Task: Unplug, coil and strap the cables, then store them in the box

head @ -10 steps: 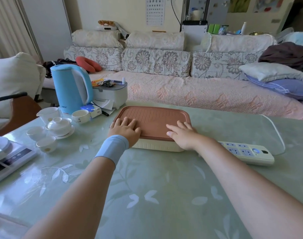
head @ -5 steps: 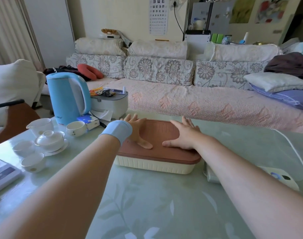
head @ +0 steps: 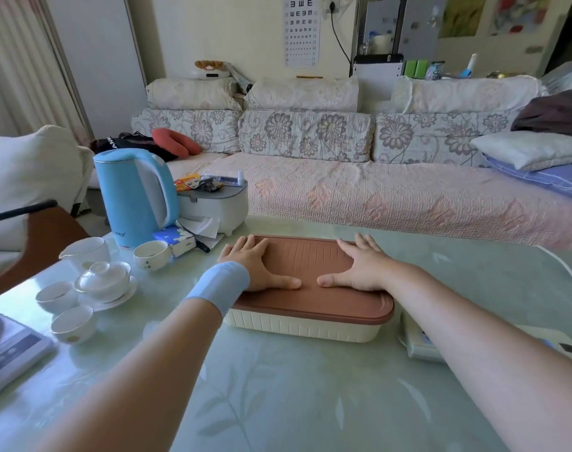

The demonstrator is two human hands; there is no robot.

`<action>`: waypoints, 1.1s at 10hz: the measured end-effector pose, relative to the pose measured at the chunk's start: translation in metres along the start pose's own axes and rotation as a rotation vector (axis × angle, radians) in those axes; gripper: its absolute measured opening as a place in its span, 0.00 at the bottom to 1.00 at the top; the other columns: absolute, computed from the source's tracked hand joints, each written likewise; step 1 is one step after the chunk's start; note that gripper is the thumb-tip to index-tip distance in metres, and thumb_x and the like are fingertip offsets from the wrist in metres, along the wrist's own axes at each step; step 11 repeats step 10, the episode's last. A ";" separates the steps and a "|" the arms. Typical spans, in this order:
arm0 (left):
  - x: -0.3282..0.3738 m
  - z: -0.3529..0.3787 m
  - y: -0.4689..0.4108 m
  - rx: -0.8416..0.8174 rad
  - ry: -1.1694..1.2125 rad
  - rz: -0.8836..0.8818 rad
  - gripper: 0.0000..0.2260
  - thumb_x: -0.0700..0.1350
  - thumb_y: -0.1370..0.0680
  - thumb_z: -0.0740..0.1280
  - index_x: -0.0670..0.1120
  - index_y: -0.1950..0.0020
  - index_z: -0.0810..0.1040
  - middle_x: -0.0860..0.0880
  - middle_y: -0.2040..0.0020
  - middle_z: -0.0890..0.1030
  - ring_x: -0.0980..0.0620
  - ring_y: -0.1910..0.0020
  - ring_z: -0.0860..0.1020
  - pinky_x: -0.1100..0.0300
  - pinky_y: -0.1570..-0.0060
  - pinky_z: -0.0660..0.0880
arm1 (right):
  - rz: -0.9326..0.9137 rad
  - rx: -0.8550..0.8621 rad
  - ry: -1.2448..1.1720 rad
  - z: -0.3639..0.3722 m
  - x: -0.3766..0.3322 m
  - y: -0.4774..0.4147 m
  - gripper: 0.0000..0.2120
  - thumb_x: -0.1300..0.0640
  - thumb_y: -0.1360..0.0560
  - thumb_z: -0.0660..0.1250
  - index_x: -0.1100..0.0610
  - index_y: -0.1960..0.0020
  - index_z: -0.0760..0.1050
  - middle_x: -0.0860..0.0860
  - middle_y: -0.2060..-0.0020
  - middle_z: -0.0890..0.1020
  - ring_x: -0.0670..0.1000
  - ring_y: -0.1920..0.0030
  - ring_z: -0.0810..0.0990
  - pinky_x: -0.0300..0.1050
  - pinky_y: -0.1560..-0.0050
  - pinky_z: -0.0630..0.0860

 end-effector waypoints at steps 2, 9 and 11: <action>-0.025 -0.005 0.045 0.193 0.132 -0.230 0.47 0.77 0.32 0.54 0.47 0.23 0.58 0.49 0.21 0.52 0.48 0.22 0.52 0.51 0.27 0.55 | 0.154 0.109 -0.105 0.009 0.006 0.031 0.60 0.22 0.34 0.61 0.59 0.20 0.40 0.53 0.21 0.36 0.55 0.21 0.36 0.57 0.23 0.47; -0.028 -0.001 0.080 0.414 0.364 -0.241 0.30 0.64 0.24 0.58 0.54 0.24 0.61 0.49 0.23 0.59 0.44 0.26 0.56 0.48 0.29 0.56 | 0.018 0.261 -0.532 0.013 0.014 0.068 0.41 0.36 0.24 0.63 0.53 0.19 0.51 0.48 0.20 0.45 0.47 0.21 0.47 0.47 0.24 0.49; -0.015 -0.014 0.093 0.453 0.419 -0.163 0.28 0.62 0.23 0.60 0.55 0.24 0.61 0.50 0.23 0.60 0.45 0.25 0.55 0.47 0.28 0.56 | -0.015 0.321 -0.646 -0.004 0.016 0.094 0.32 0.39 0.20 0.59 0.49 0.21 0.57 0.50 0.21 0.55 0.48 0.21 0.52 0.45 0.27 0.53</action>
Point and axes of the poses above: each hand's wrist, its own y-axis away from the middle knuckle, its own z-axis out of the palm, x = y × z, the point moved 9 cm from there along -y, towards the middle knuckle
